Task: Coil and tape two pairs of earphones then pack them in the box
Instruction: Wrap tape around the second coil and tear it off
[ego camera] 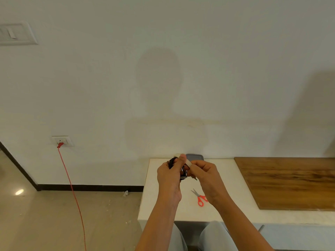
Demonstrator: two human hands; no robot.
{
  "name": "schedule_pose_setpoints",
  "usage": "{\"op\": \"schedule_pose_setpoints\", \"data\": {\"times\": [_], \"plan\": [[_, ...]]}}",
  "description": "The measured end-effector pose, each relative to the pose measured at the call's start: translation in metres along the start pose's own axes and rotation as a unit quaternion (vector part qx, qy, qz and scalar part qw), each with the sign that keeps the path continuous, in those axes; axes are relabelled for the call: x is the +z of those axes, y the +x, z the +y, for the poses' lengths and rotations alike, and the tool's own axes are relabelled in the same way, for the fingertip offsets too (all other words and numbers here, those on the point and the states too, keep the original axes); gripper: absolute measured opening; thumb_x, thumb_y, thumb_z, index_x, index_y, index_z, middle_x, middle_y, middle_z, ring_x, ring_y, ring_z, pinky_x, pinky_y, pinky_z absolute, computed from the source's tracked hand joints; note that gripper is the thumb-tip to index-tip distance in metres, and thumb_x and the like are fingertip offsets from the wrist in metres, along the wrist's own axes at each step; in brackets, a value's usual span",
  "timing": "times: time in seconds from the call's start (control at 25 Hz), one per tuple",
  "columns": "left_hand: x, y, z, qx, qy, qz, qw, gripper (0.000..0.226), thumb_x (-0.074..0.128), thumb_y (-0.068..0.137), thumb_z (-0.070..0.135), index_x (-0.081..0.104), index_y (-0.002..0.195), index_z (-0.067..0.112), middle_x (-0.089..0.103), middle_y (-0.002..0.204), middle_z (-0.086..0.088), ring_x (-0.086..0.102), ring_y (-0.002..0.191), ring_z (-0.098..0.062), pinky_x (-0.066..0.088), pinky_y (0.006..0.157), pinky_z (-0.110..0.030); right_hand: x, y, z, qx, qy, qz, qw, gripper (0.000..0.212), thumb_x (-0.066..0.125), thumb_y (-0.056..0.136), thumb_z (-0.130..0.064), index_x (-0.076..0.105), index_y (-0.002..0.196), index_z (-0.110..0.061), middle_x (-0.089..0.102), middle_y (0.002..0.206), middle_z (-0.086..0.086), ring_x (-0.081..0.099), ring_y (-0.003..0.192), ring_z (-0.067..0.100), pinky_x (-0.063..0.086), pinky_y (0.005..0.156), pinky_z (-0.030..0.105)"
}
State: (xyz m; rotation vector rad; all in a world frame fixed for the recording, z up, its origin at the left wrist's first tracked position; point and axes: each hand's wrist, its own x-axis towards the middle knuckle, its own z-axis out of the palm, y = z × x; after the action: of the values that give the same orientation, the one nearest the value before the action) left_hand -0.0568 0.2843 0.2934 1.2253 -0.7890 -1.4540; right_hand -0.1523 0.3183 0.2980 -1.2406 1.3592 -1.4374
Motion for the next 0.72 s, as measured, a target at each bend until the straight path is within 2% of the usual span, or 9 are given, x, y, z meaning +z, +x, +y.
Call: {"op": "schedule_pose_setpoints", "data": {"times": [0.16, 0.24, 0.36, 0.52, 0.72], "plan": [[-0.0020, -0.0025, 0.0004, 0.003, -0.005, -0.010, 1.000, 0.039, 0.076, 0.078, 0.030, 0.067, 0.101, 0.000, 0.070, 0.096, -0.019, 0.065, 0.082, -0.029, 0.057, 0.077, -0.037, 0.0001, -0.0015, 0.0025, 0.004, 0.001, 0.017, 1.000, 0.031, 0.052, 0.092, -0.005, 0.072, 0.073, -0.017, 0.067, 0.060, -0.006, 0.061, 0.062, 0.003, 0.051, 0.062, 0.012], [-0.0027, -0.0033, 0.0010, 0.001, -0.005, -0.004, 1.000, 0.037, 0.074, 0.079, 0.030, 0.067, 0.099, 0.000, 0.070, 0.089, -0.017, 0.064, 0.076, -0.026, 0.057, 0.073, -0.035, -0.0004, -0.0032, 0.0008, 0.009, 0.005, -0.002, 1.000, 0.030, 0.051, 0.094, -0.009, 0.072, 0.074, -0.018, 0.068, 0.060, -0.008, 0.061, 0.063, 0.002, 0.051, 0.063, 0.011], [-0.0029, -0.0023, 0.0010, -0.009, 0.000, -0.003, 1.000, 0.040, 0.074, 0.079, 0.033, 0.067, 0.099, 0.000, 0.068, 0.085, -0.015, 0.063, 0.076, -0.026, 0.056, 0.079, -0.040, 0.0000, -0.0031, -0.0007, 0.012, 0.008, 0.002, 1.000, 0.027, 0.054, 0.093, -0.016, 0.072, 0.073, -0.018, 0.068, 0.060, -0.007, 0.061, 0.061, 0.003, 0.051, 0.061, 0.012], [-0.0022, -0.0021, 0.0001, -0.011, 0.001, 0.000, 1.000, 0.043, 0.076, 0.077, 0.034, 0.066, 0.103, 0.001, 0.069, 0.094, -0.018, 0.063, 0.079, -0.028, 0.056, 0.087, -0.044, 0.0005, -0.0029, -0.0024, 0.012, 0.011, -0.004, 1.000, 0.025, 0.055, 0.092, -0.018, 0.073, 0.074, -0.016, 0.067, 0.059, -0.006, 0.060, 0.060, 0.003, 0.050, 0.061, 0.011], [-0.0034, -0.0026, 0.0007, 0.001, -0.002, -0.001, 1.000, 0.038, 0.073, 0.080, 0.031, 0.067, 0.100, -0.001, 0.069, 0.089, -0.017, 0.064, 0.075, -0.025, 0.057, 0.073, -0.034, -0.0032, -0.0051, 0.0013, 0.022, -0.002, 0.001, 1.000, 0.032, 0.047, 0.096, -0.011, 0.072, 0.078, -0.016, 0.068, 0.060, -0.008, 0.062, 0.063, 0.001, 0.050, 0.064, 0.012]]}}
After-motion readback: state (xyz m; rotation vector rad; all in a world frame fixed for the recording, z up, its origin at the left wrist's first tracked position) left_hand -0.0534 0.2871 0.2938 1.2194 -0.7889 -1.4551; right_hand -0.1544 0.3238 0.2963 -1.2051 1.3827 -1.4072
